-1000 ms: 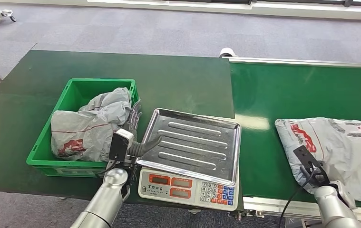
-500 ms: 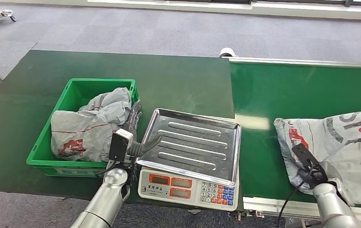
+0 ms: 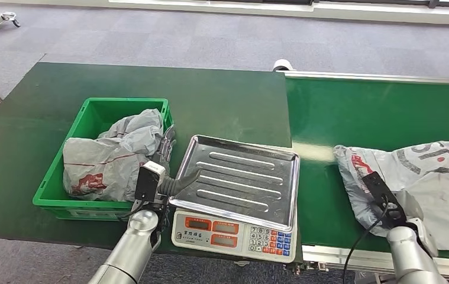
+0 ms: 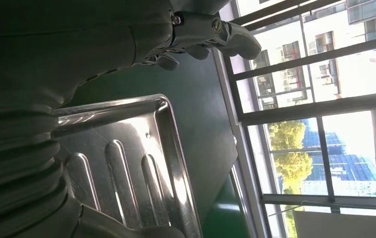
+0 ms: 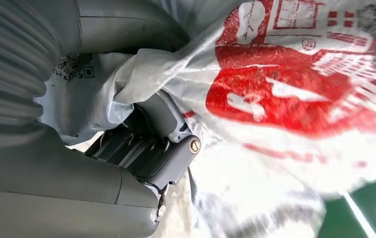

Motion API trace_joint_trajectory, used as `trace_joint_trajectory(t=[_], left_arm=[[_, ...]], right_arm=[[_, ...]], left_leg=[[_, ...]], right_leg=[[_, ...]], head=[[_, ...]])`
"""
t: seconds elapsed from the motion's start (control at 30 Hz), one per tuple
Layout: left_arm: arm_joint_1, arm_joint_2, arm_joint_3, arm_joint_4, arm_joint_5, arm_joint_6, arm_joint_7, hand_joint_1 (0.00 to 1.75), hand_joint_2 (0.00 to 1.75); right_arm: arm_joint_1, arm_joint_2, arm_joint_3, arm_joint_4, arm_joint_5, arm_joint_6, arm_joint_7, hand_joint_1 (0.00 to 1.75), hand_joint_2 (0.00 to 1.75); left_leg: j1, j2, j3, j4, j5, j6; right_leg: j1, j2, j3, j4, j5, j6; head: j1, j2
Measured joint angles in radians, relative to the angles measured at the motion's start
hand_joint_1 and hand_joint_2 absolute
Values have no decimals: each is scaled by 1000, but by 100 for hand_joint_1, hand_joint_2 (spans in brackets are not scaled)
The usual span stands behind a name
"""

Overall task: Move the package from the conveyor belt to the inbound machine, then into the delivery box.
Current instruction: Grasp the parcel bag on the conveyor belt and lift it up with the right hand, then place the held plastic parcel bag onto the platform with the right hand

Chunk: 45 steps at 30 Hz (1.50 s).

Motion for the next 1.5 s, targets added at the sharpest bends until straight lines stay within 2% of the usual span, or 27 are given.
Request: trace_joint_trajectory(t=[0.13,0.27,0.47,0.63,0.7,0.93,1.1,1.27,1.4,1.5], left_arm=[[0,-3,0,-2,-1,-6,0,0,175],[-1,-7,0,-5,11,2,0,0,175],[-2,-8,0,-13,26,13,0,0,175],[-2,-8,0,-24,43,34,0,0,175],[1,-8,0,-37,52,66,0,0,175],[10,-11,0,-102,57,308,0,0,175],[7,-21,-1,-104,73,311,0,0,175],[-1,-35,-6,-102,75,321,0,0,175],[-3,-47,-12,-107,110,347,0,0,175],[-3,-58,-12,-105,135,346,0,0,175]], right_arm=[[47,24,-7,-130,-173,-127,-182,175,175],[108,65,-16,-320,-345,-165,-323,175,175],[165,111,-4,-520,-445,-132,-406,175,175],[222,135,65,-670,-475,-149,-497,175,175],[254,145,103,-738,-495,-152,-509,175,175],[344,157,243,-920,-545,-90,-514,175,175],[390,156,384,-985,-531,59,-514,175,175],[403,144,553,-1031,-388,54,-514,175,175],[353,113,666,-1040,-292,94,-504,175,175],[266,88,785,-1007,-269,170,-506,175,175]], left_leg=[[0,0,0,0,0,0],[0,0,-1,0,0,0],[0,0,-1,0,0,0],[0,0,-1,0,0,0],[0,0,-1,0,0,0],[1,0,-1,-1,0,0],[1,1,-1,-1,0,0],[1,1,-1,-1,0,-1],[0,2,-1,-1,0,0],[0,3,-1,-1,0,-1]], right_leg=[[0,0,0,0,0,0],[0,0,0,0,0,0],[0,0,-1,0,-1,-1],[0,0,-1,0,-1,-1],[0,0,-1,0,-1,-1],[0,-1,-1,0,-1,-2],[1,0,-1,0,-1,-2],[1,0,-2,0,-1,-2],[0,1,-2,0,-1,-2],[0,1,-2,0,0,-2]], head=[[0,0],[0,0],[0,0],[0,0],[0,0],[0,0],[0,0],[0,0],[0,0],[0,0]])
